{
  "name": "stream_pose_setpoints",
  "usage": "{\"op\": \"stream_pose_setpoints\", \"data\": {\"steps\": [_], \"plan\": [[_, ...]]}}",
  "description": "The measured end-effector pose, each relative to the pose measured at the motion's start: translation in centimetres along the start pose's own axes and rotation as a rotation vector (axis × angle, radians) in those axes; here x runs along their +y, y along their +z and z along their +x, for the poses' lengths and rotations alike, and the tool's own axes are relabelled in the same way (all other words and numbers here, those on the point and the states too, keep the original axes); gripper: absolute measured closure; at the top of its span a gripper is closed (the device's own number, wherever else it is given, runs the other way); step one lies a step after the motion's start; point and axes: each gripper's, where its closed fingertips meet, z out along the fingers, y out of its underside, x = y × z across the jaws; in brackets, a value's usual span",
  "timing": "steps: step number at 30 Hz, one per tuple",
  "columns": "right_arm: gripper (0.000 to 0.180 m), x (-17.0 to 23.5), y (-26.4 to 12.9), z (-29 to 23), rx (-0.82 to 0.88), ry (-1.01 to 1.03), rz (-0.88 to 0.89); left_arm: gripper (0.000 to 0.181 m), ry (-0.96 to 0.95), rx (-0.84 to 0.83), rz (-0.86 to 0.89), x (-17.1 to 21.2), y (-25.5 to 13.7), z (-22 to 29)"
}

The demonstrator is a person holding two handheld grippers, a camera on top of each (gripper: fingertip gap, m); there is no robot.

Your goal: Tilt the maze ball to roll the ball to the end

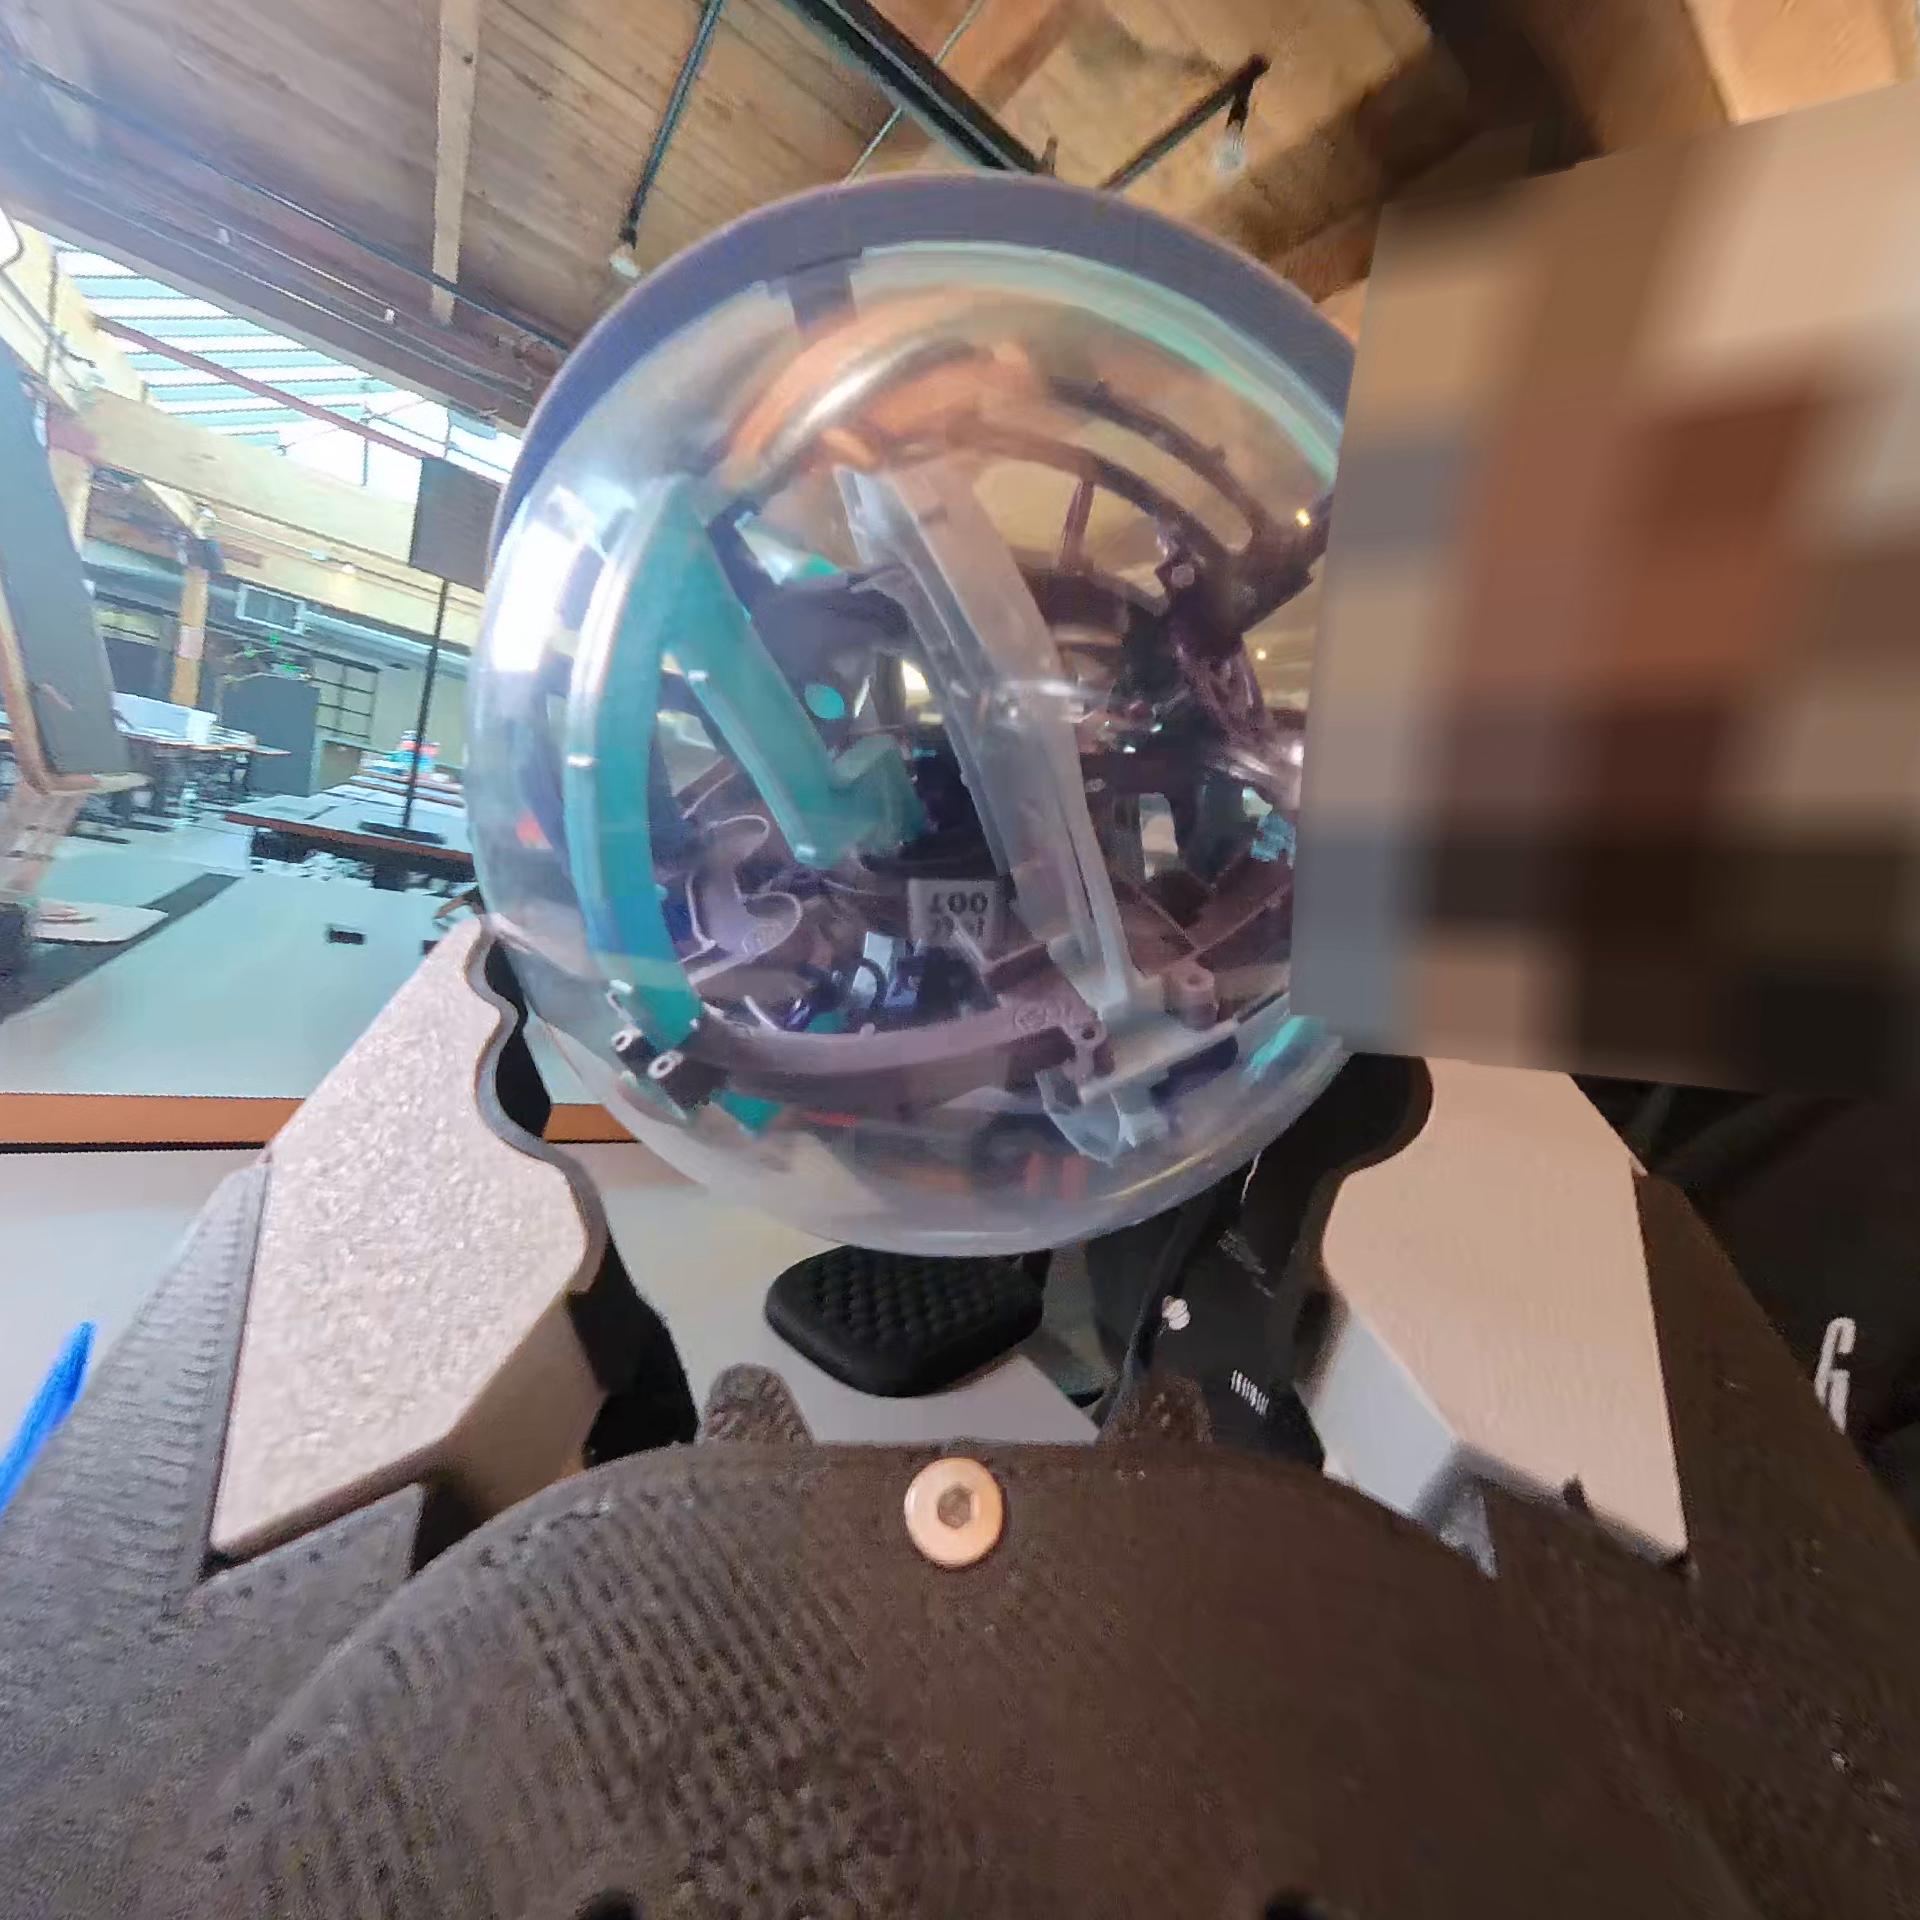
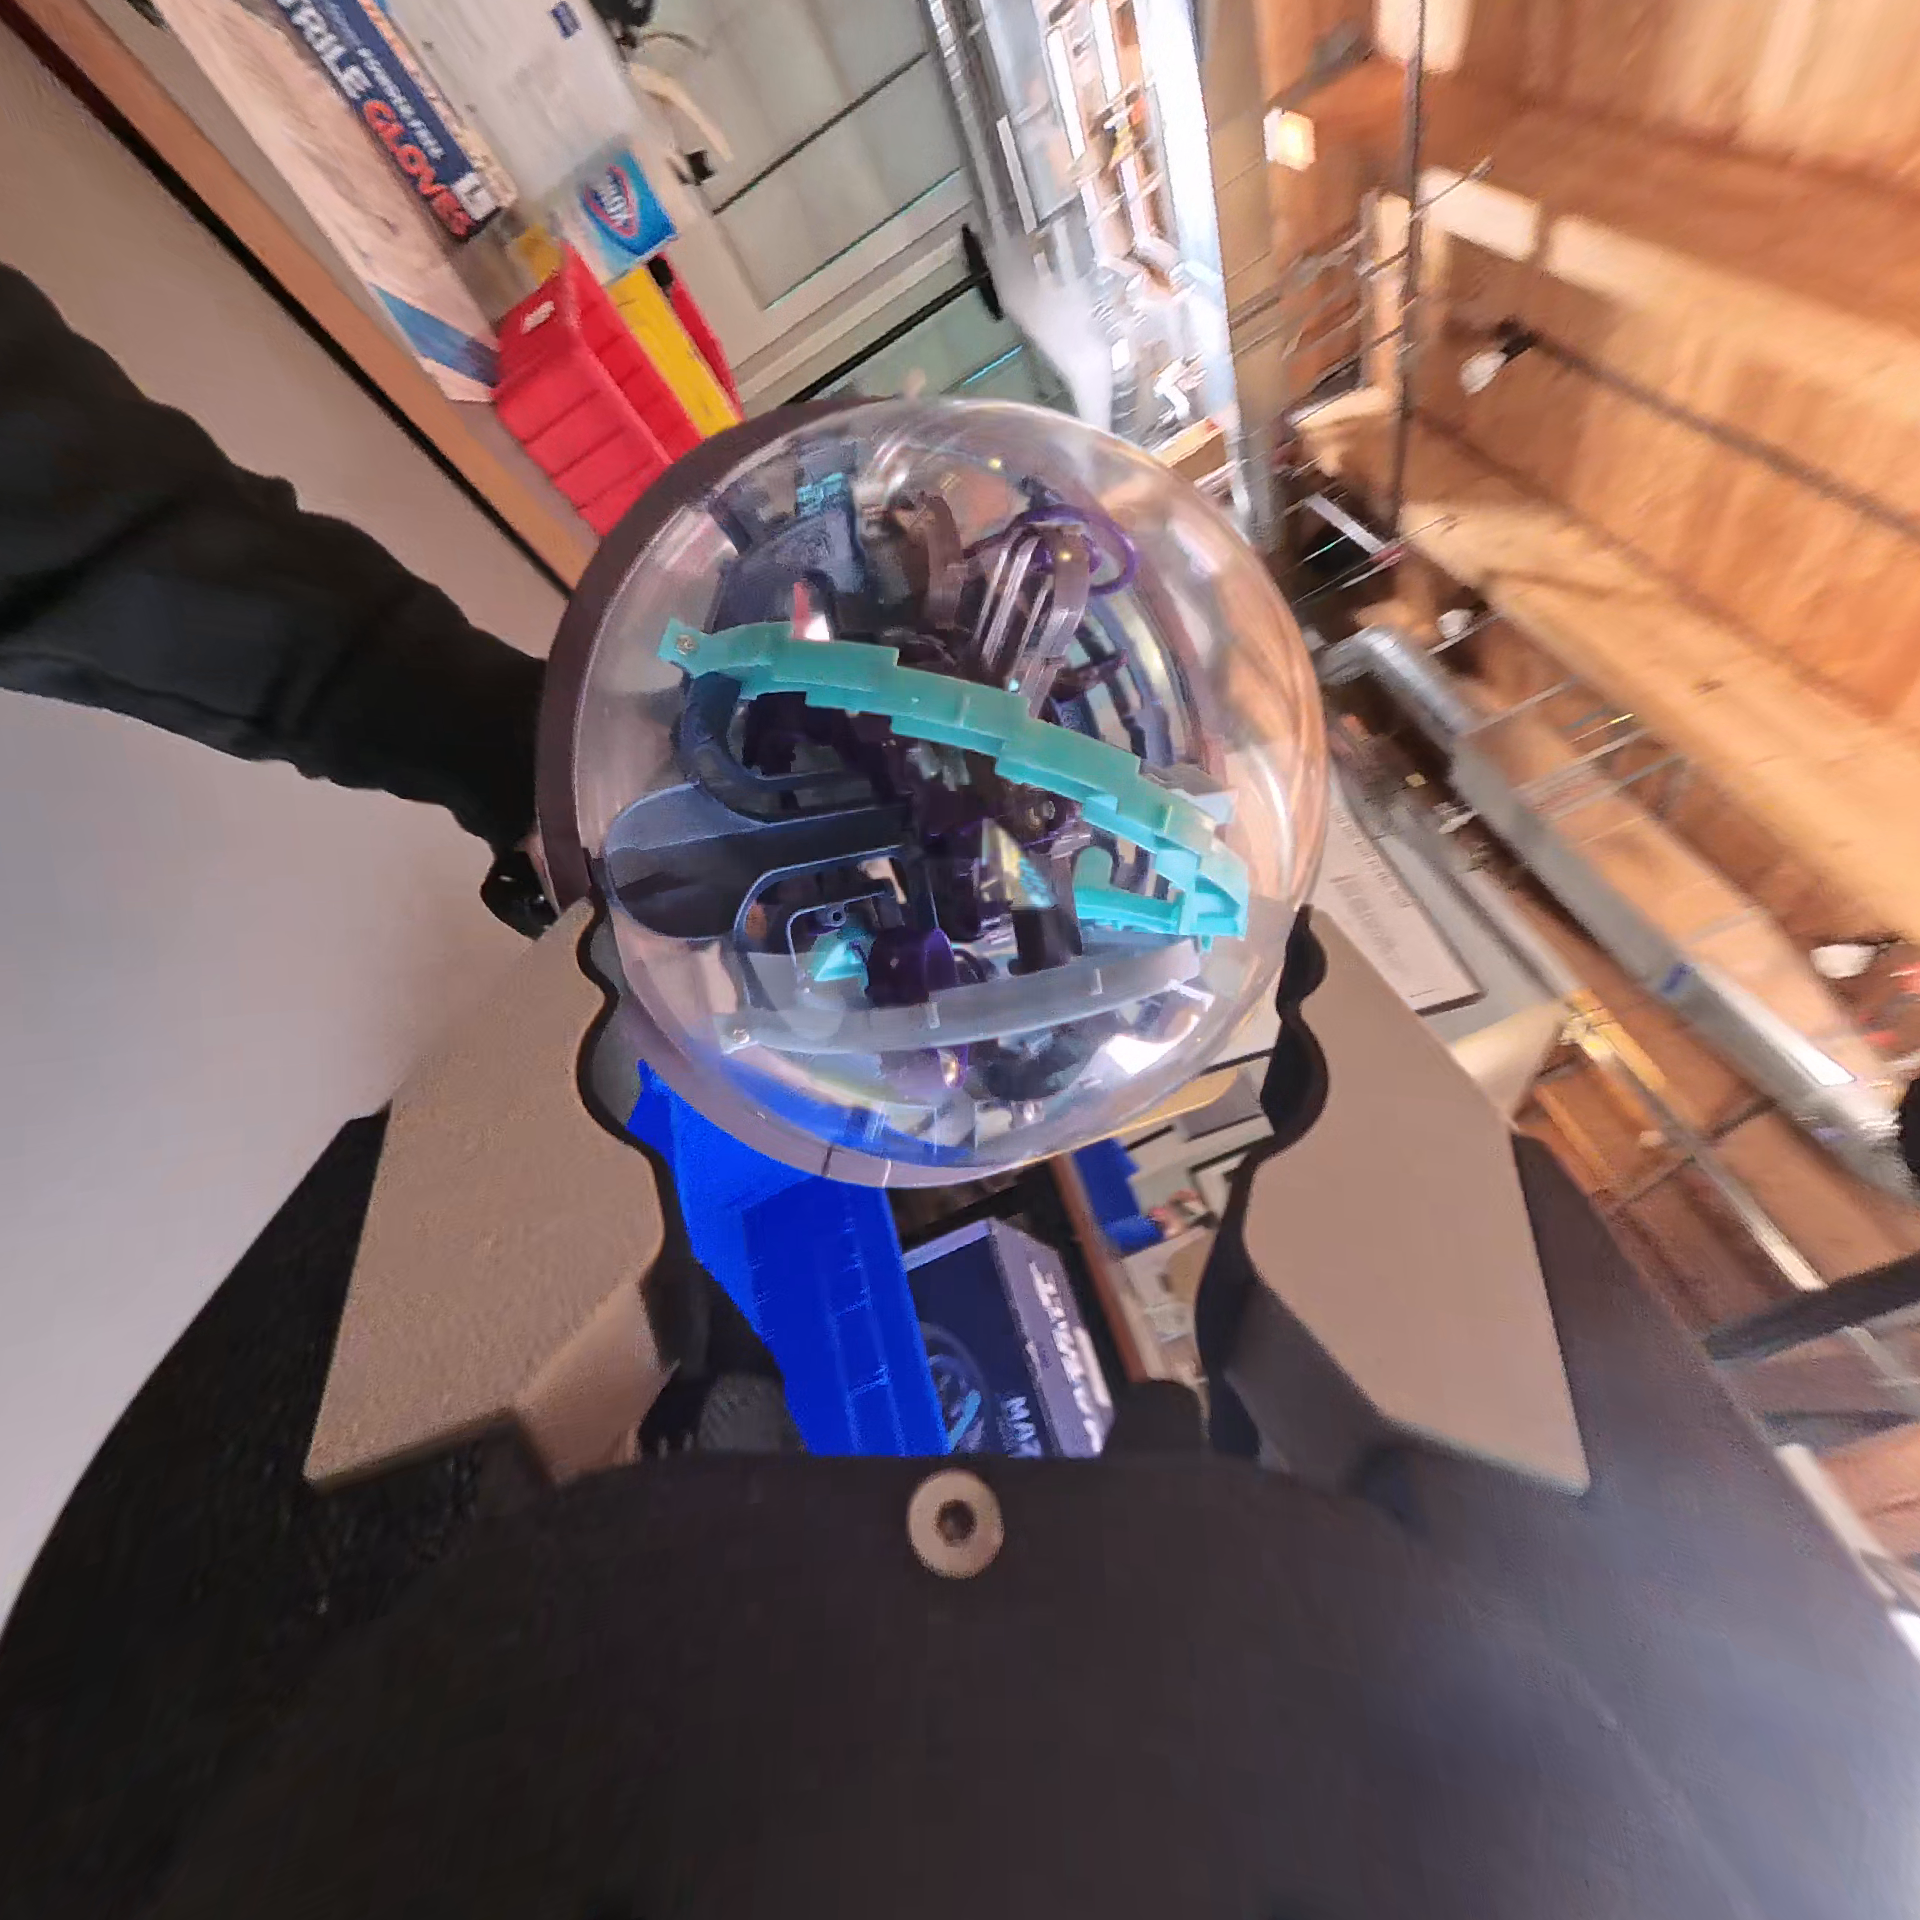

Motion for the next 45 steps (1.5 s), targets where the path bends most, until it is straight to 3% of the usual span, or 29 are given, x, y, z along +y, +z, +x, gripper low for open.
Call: {"op": "stream_pose_setpoints", "data": {"steps": [1, 9, 16, 20, 26, 31, 37, 40, 45], "plan": [[0.057, -0.1, 0.0, -0.3, 0.034, -0.025, 0.013, 0.023, 0.028, -0.013, -0.021, 0.0, 0.0, 0.3], [0.057, -1.2, -0.5, -2.7, 0.209, -0.194, 0.096, 0.023, 0.229, -0.068, -0.142, 0.8, 0.2, 2.6], [0.057, -1.4, -0.7, -3.4, 0.195, -0.314, 0.081, 0.023, 0.403, -0.101, -0.19, 1.9, 0.2, 3.7], [0.057, 0.1, -0.9, -3.1, 0.172, -0.289, 0.002, 0.022, 0.486, -0.221, -0.271, 2.6, 0.3, 3.1], [0.066, 4.5, -1.1, -5.1, 0.084, -0.083, -0.158, 0.023, 0.745, -0.399, -0.438, 5.3, 0.4, 2.5], [0.088, 6.6, -1.0, -7.6, -0.025, 0.046, -0.235, 0.023, 0.998, -0.483, -0.578, 7.8, 0.8, 2.8], [0.097, 9.1, -1.3, -10.6, -0.162, 0.404, -0.328, 0.033, 1.227, -0.63, -0.709, 9.4, -0.9, 2.1], [0.105, 9.9, -1.7, -12.6, -0.218, 0.627, -0.338, 0.038, 1.246, -0.675, -0.713, 10.4, -1.9, 1.6], [0.113, 11.2, -2.4, -14.8, -0.239, 0.667, -0.347, 0.041, 1.283, -0.688, -0.815, 12.9, -3.8, 0.6]]}}
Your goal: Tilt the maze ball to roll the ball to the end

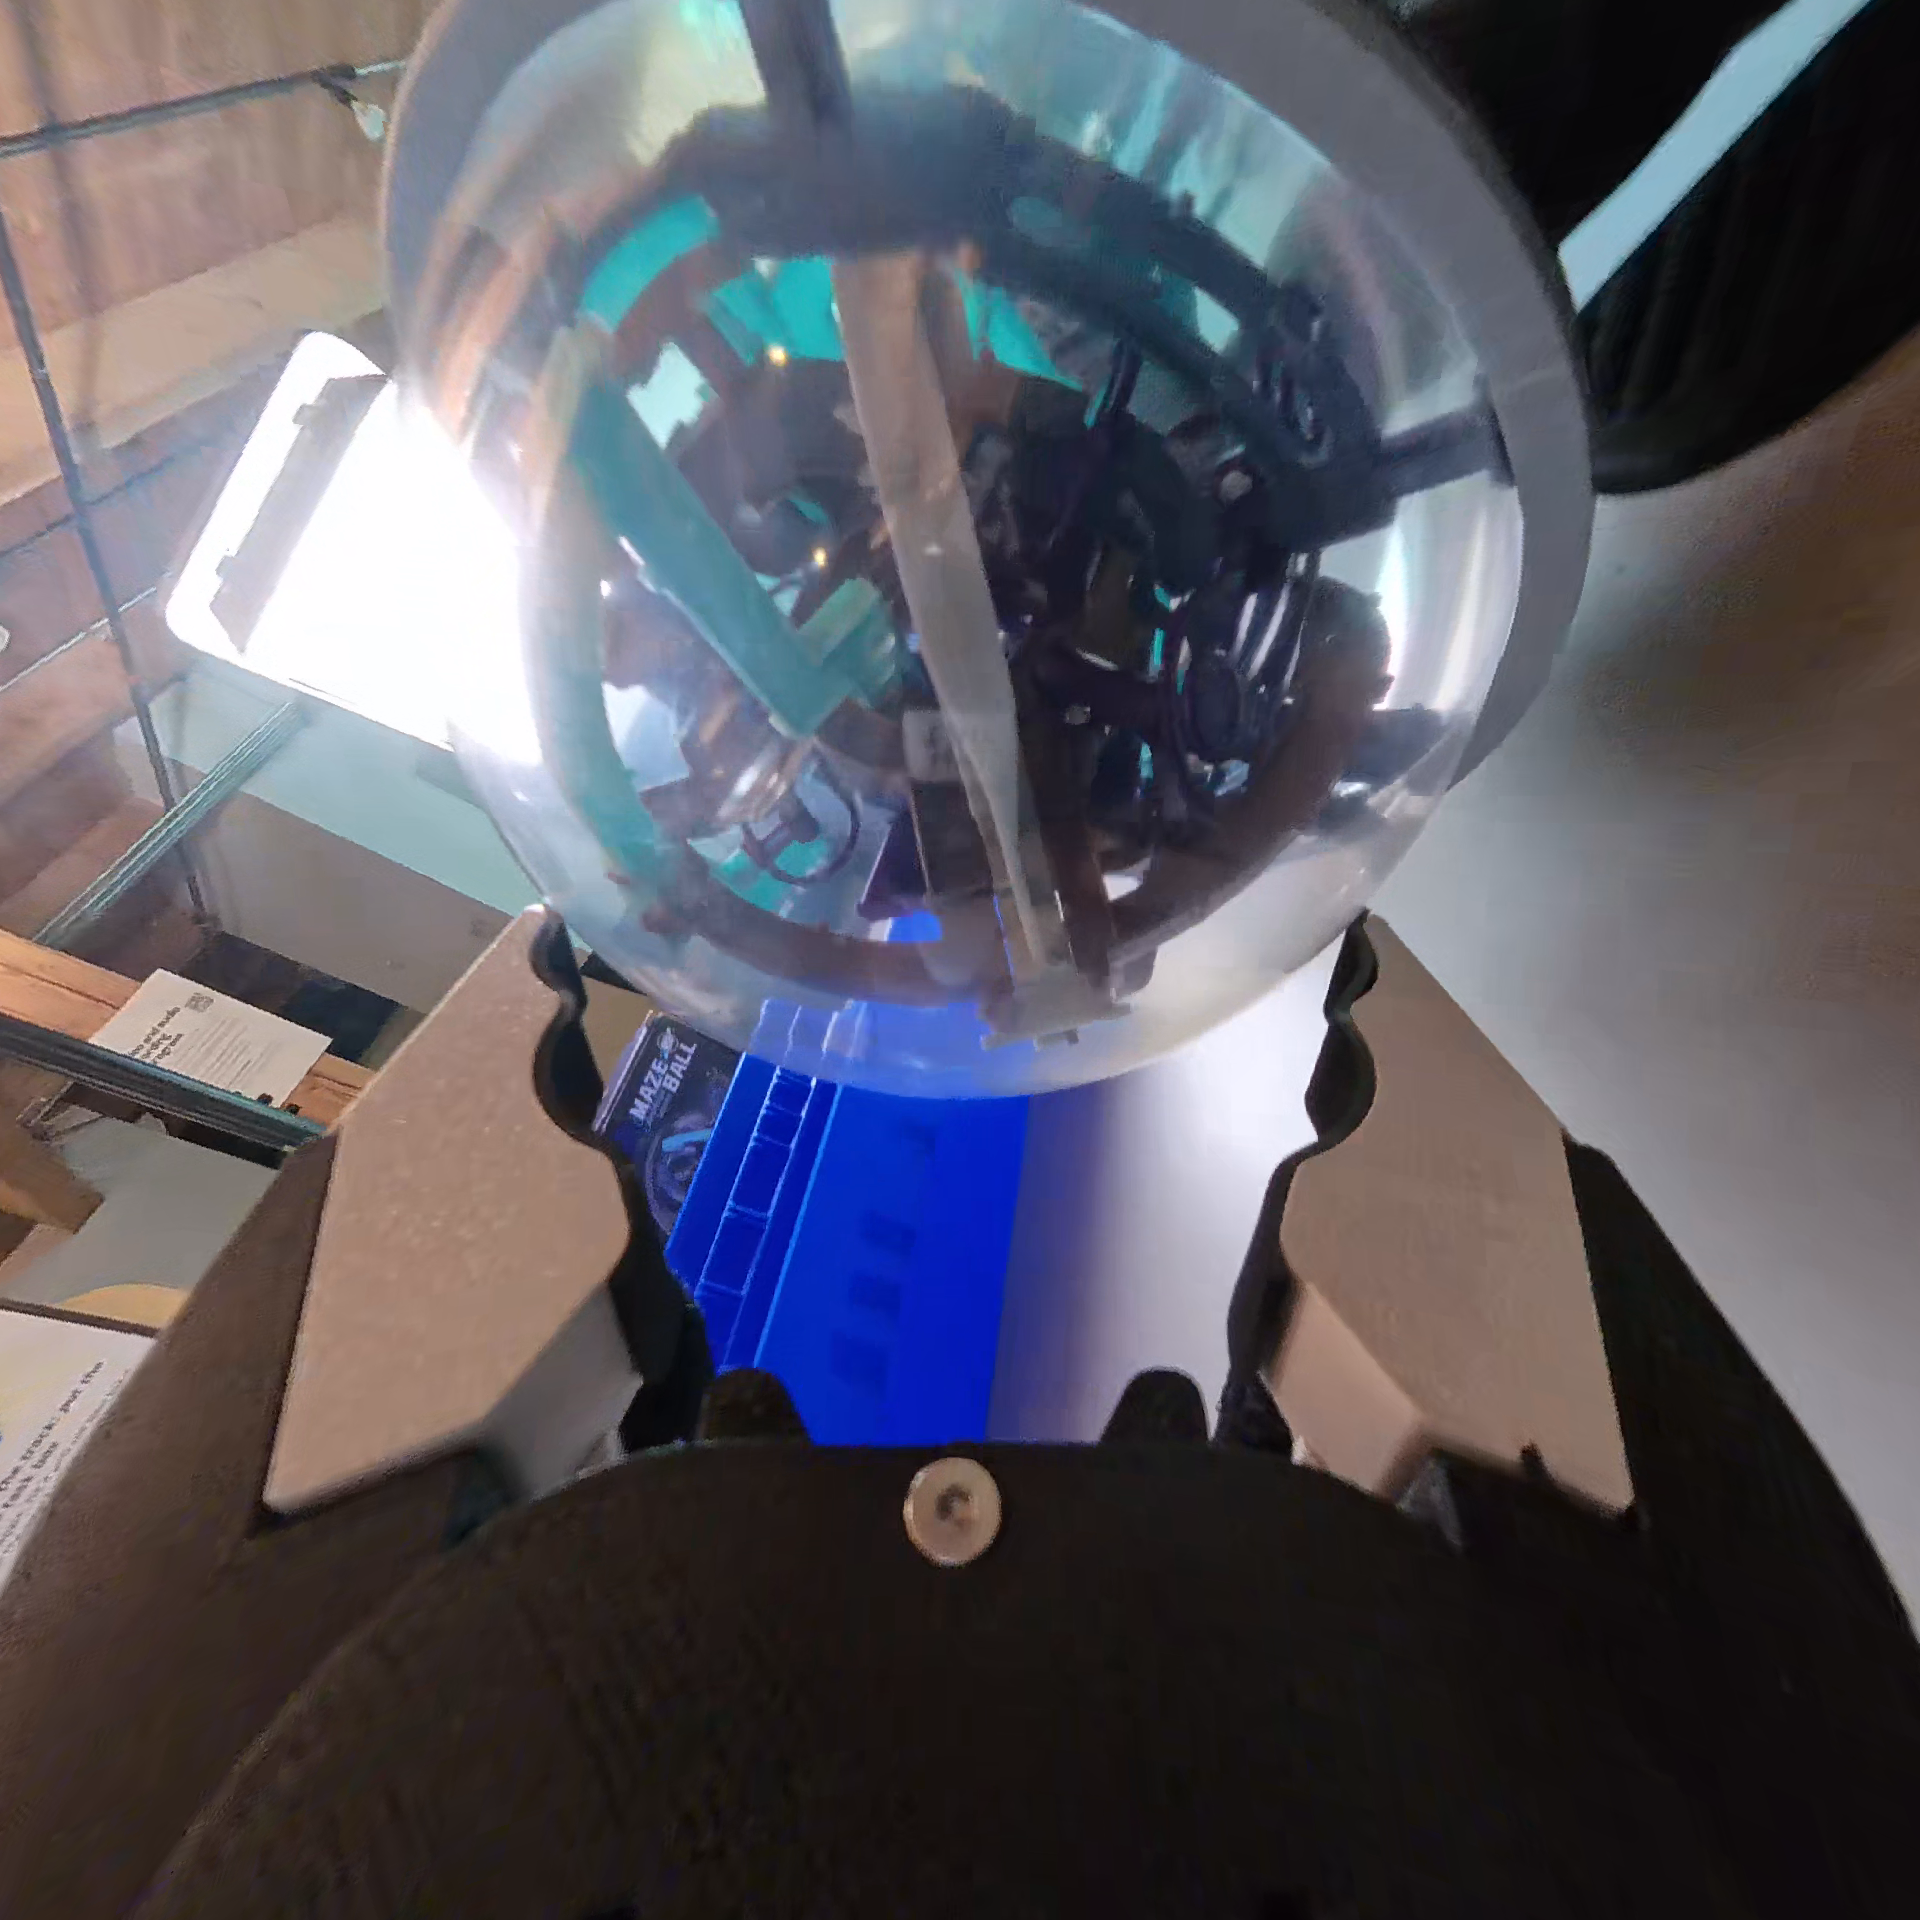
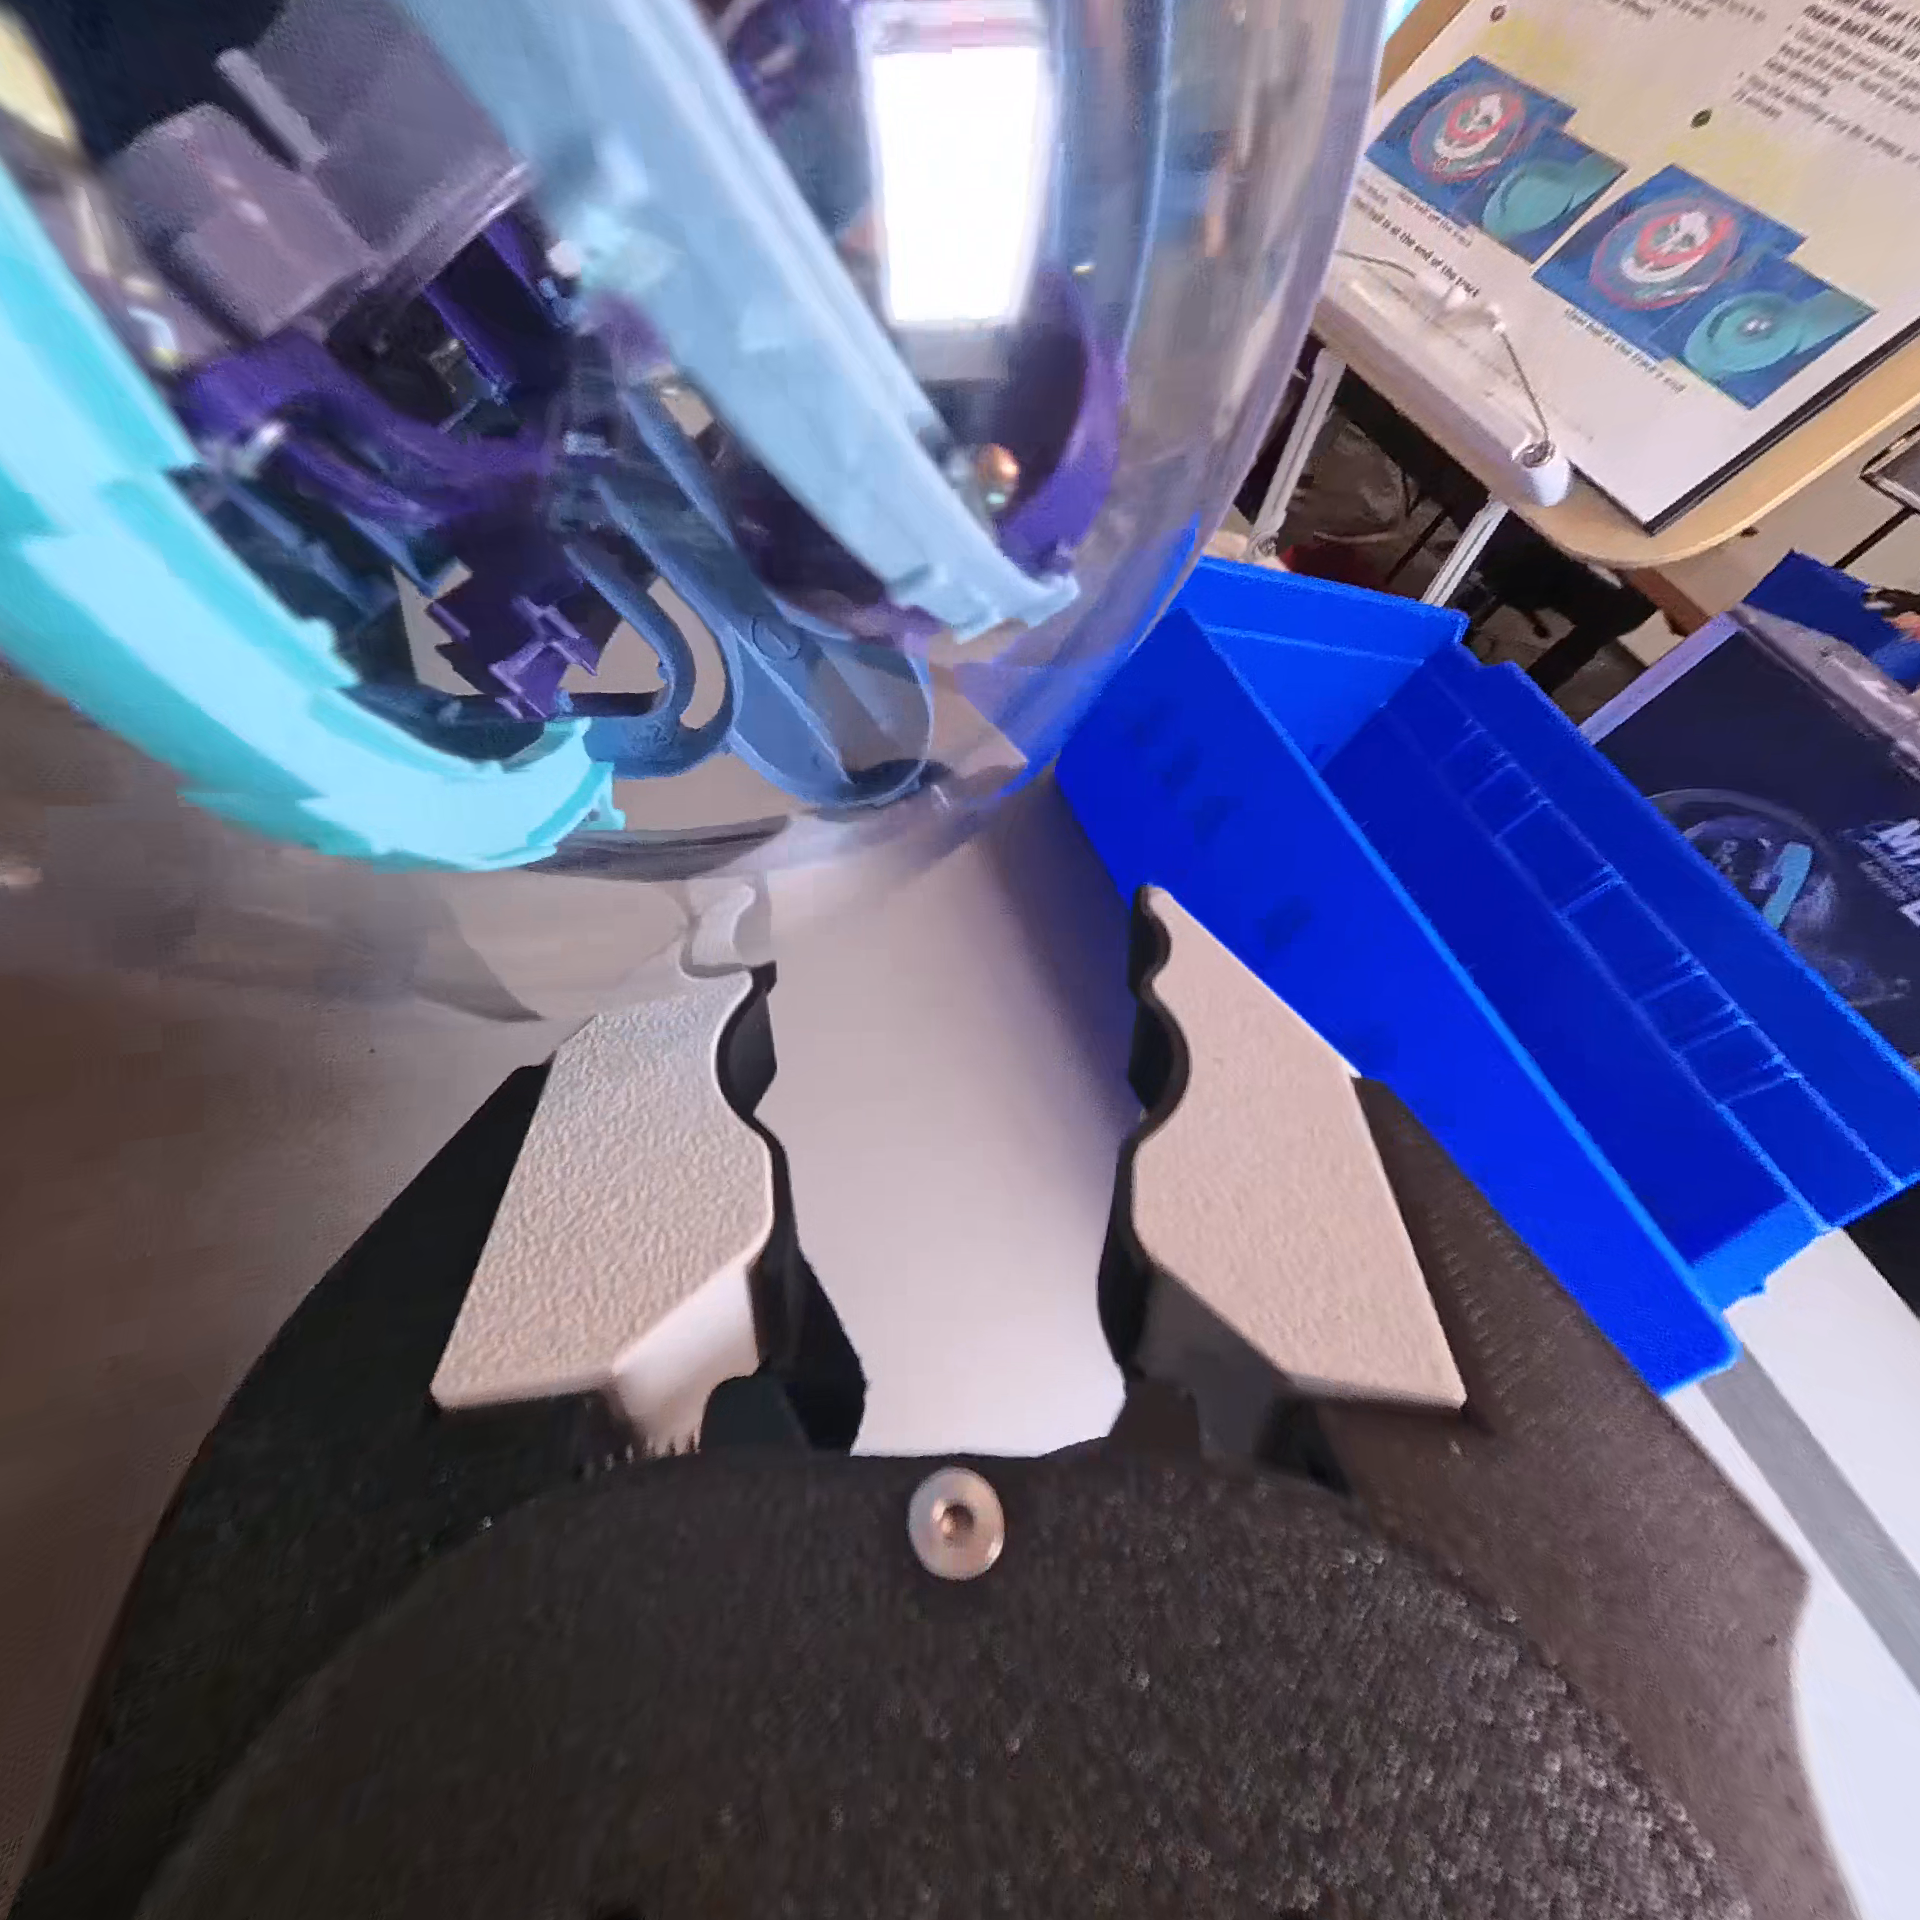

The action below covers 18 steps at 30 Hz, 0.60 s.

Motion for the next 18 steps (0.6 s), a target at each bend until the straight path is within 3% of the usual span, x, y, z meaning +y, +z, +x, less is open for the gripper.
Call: {"op": "stream_pose_setpoints", "data": {"steps": [6, 9, 14, 18], "plan": [[0.127, 1.3, 0.4, -0.4, -0.016, 0.095, 0.005, 0.047, 0.112, -0.002, -0.073, 1.8, 0.4, 2.3], [0.128, 1.3, 0.8, -1.5, -0.077, 0.17, 0.01, 0.062, 0.165, 0.044, -0.114, 3.0, 0.8, 5.1], [0.127, 2.0, 1.6, -4.4, -0.173, 0.184, -0.046, 0.085, 0.121, 0.172, -0.057, 2.1, 1.0, 9.6], [0.128, 2.4, 1.5, -4.9, -0.219, 0.261, -0.056, 0.085, 0.043, 0.224, -0.068, 2.5, 0.6, 10.3]]}}
